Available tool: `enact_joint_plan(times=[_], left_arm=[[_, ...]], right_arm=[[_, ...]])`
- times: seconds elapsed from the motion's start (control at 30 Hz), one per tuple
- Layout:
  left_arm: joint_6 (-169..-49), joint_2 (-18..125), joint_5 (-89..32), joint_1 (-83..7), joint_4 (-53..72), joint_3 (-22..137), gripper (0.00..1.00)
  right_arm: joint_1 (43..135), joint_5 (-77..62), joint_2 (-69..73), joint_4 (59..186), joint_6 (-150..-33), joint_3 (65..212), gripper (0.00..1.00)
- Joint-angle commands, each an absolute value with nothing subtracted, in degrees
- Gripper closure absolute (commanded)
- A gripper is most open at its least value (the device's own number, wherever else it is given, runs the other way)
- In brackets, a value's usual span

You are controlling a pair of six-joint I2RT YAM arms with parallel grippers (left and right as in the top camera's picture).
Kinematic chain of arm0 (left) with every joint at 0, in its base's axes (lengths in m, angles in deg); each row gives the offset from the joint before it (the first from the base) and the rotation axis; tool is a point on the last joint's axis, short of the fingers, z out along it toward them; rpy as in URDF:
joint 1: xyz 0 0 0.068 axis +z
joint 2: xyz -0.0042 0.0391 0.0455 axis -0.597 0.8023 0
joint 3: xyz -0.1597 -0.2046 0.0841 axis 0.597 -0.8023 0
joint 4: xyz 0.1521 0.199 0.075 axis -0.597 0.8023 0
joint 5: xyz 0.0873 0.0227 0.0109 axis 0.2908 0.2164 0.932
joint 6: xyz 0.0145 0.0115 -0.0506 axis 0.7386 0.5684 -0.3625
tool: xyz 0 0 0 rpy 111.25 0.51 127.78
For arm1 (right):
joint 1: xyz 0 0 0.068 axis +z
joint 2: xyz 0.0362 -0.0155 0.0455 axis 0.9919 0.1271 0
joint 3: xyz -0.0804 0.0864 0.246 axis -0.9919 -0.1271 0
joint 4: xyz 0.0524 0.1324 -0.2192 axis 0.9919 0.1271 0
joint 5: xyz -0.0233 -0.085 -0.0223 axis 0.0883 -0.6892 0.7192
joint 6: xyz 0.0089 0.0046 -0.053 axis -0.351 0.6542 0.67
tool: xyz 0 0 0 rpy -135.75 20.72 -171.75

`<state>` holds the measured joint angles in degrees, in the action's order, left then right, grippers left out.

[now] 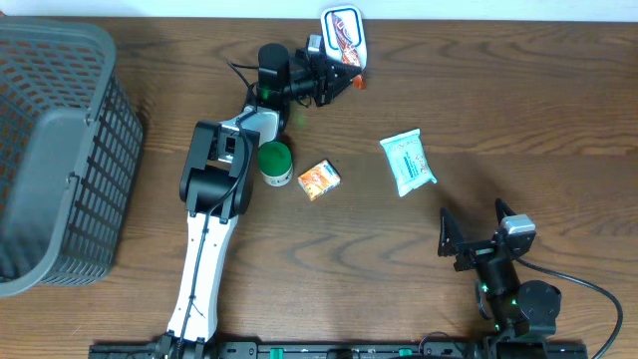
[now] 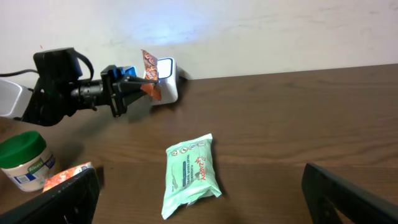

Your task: Scan the item barcode

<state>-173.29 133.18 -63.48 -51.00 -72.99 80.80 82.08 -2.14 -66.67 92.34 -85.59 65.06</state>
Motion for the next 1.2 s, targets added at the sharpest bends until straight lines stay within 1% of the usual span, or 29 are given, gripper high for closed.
enact_joint_plan(times=[0.0, 0.17, 0.27, 0.37, 0.57, 0.73, 0.8, 0.9, 1.0, 1.07, 1.17], left_arm=[[-172.7, 132.9, -63.3, -50.7, -73.6, 82.2, 0.93], [-176.5, 132.9, -63.5, -50.3, -73.5, 82.2, 0.93], [-176.7, 132.8, -64.8, -49.9, -74.4, 82.2, 0.93], [-178.3, 132.5, -68.8, -50.0, -80.5, 82.2, 0.93], [-189.5, 130.1, -75.2, -51.8, -99.0, 82.2, 0.93], [-190.8, 126.5, -76.8, -54.3, -100.4, 82.2, 0.93], [-190.6, 125.5, -76.7, -55.3, -99.4, 82.2, 0.93], [-188.3, 124.3, -76.1, -56.2, -94.1, 82.2, 0.93], [-183.5, 123.7, -73.8, -56.7, -84.4, 82.2, 0.93], [-178.7, 123.3, -72.3, -57.3, -78.1, 82.2, 0.93], [-171.1, 122.6, -71.3, -58.7, -69.1, 82.2, 0.93]], right_arm=[[82.3, -1.8, -66.8, 92.6, -86.1, 65.0, 0.01], [82.3, -1.8, -66.8, 92.6, -86.1, 65.0, 0.01], [82.3, -1.8, -66.8, 92.6, -86.1, 65.0, 0.01], [82.3, -1.8, -66.8, 92.6, -86.1, 65.0, 0.01], [82.3, -1.8, -66.8, 92.6, -86.1, 65.0, 0.01], [82.3, -1.8, -66.8, 92.6, -86.1, 65.0, 0.01], [82.3, -3.8, -66.8, 91.9, -86.4, 65.0, 0.01], [82.3, -3.9, -66.8, 87.9, -93.9, 65.1, 0.01], [82.1, -3.9, -66.8, 84.4, -102.4, 65.9, 0.01], [81.9, -3.9, -66.8, 83.3, -104.9, 67.3, 0.01], [81.8, -4.0, -66.8, 86.3, -106.0, 72.0, 0.01]])
